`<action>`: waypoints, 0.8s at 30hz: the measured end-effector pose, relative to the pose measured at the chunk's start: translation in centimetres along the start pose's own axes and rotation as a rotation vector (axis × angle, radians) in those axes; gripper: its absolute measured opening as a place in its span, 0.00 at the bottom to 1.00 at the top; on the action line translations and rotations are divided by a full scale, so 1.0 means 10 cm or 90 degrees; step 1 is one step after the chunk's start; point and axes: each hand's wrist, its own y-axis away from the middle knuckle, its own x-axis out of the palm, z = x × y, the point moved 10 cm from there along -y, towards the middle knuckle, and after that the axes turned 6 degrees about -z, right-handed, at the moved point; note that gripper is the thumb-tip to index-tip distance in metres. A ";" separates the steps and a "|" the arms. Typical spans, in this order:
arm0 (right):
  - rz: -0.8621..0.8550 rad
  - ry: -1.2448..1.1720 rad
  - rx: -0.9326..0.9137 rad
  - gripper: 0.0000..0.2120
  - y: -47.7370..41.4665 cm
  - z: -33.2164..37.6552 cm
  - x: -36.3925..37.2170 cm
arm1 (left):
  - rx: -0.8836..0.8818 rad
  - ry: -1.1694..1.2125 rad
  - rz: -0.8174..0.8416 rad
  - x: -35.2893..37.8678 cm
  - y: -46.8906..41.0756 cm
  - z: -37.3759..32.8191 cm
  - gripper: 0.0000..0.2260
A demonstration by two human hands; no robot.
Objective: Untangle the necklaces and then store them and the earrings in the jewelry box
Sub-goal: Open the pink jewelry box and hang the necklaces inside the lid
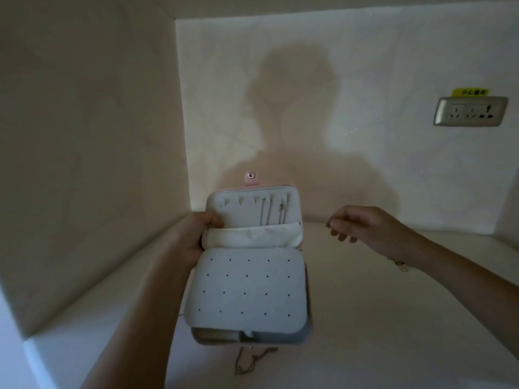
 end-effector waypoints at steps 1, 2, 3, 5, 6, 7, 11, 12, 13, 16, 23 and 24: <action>0.032 0.049 0.015 0.05 0.03 -0.10 0.09 | -0.002 -0.007 0.009 -0.05 0.00 -0.01 0.10; 0.071 0.109 0.023 0.04 0.07 -0.17 0.18 | -0.002 -0.014 0.015 -0.09 0.02 -0.02 0.16; 0.117 0.171 0.027 0.04 0.11 -0.25 0.29 | -0.006 -0.029 0.018 -0.14 0.01 -0.01 0.19; 0.205 0.240 0.037 0.06 0.21 -0.37 0.52 | -0.018 -0.041 0.048 -0.15 0.08 0.01 0.13; 0.236 0.255 0.046 0.09 0.24 -0.42 0.62 | -0.033 -0.036 0.045 -0.20 0.10 0.04 0.10; 0.261 0.266 0.054 0.12 0.27 -0.46 0.72 | -0.045 -0.026 0.031 -0.29 0.08 0.06 0.10; 0.289 0.290 0.096 0.23 0.23 -0.65 1.05 | -0.037 -0.034 -0.012 -0.59 0.03 0.05 0.26; 0.279 0.291 0.110 0.25 0.19 -0.70 1.09 | -0.048 -0.029 0.009 -0.56 0.07 0.06 0.24; 0.267 0.292 0.118 0.27 0.14 -0.75 1.14 | -0.060 -0.024 0.013 -0.54 0.12 0.06 0.20; 0.240 0.293 0.126 0.31 -0.03 -0.86 1.25 | -0.075 0.011 -0.027 -0.61 0.07 0.06 0.17; 0.196 0.322 0.028 0.23 -0.29 -0.96 1.46 | -0.059 0.015 -0.087 -0.68 -0.22 0.04 0.28; 0.194 0.324 0.025 0.23 -0.31 -0.97 1.45 | -0.052 0.019 -0.088 -0.65 -0.26 0.04 0.26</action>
